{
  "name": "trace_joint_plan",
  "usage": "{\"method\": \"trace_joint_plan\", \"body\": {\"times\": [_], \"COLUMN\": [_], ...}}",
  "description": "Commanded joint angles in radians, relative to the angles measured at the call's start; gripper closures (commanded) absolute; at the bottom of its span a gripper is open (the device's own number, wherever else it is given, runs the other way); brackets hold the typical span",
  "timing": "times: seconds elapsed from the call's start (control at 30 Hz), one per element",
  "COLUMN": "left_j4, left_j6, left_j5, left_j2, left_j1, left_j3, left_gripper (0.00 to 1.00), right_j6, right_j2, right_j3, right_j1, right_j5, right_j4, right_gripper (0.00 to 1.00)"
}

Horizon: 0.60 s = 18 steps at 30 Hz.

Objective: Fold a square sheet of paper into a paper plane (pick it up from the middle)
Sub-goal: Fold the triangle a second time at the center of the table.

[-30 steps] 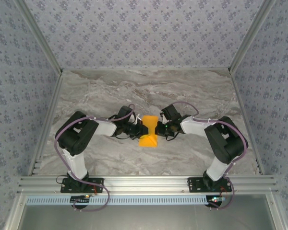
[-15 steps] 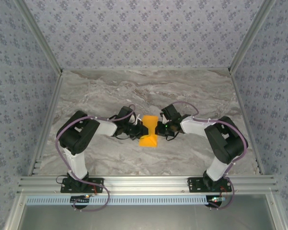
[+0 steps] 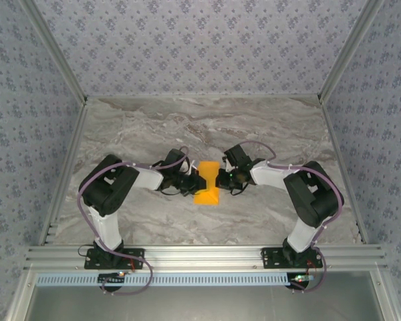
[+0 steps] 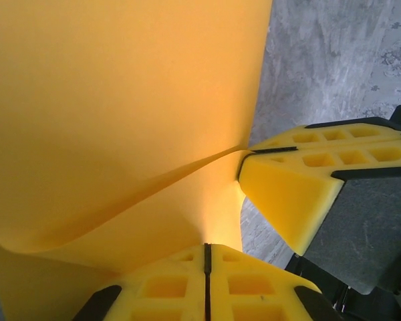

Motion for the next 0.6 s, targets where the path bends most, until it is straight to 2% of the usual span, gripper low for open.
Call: {"method": "trace_joint_plan", "body": {"times": [0.0, 0.4, 0.57], "left_j4": [-0.045, -0.107, -0.16], "left_j6": [0.027, 0.034, 0.04], "left_j5": [-0.016, -0.059, -0.09], "left_j2": [0.011, 0.011, 0.012], "left_j1": [-0.008, -0.007, -0.009], "left_j3": [0.015, 0.01, 0.015], "left_gripper": [0.92, 0.94, 0.95], "right_j6": [-0.019, -0.019, -0.019], "right_j2": [0.022, 0.02, 0.011], "right_j3": [0.016, 0.022, 0.043], "right_j1": [-0.007, -0.008, -0.009], "right_j5": [0.021, 0.022, 0.022], "right_j4": [-0.031, -0.045, -0.073], "right_gripper": [0.92, 0.92, 0.86]}}
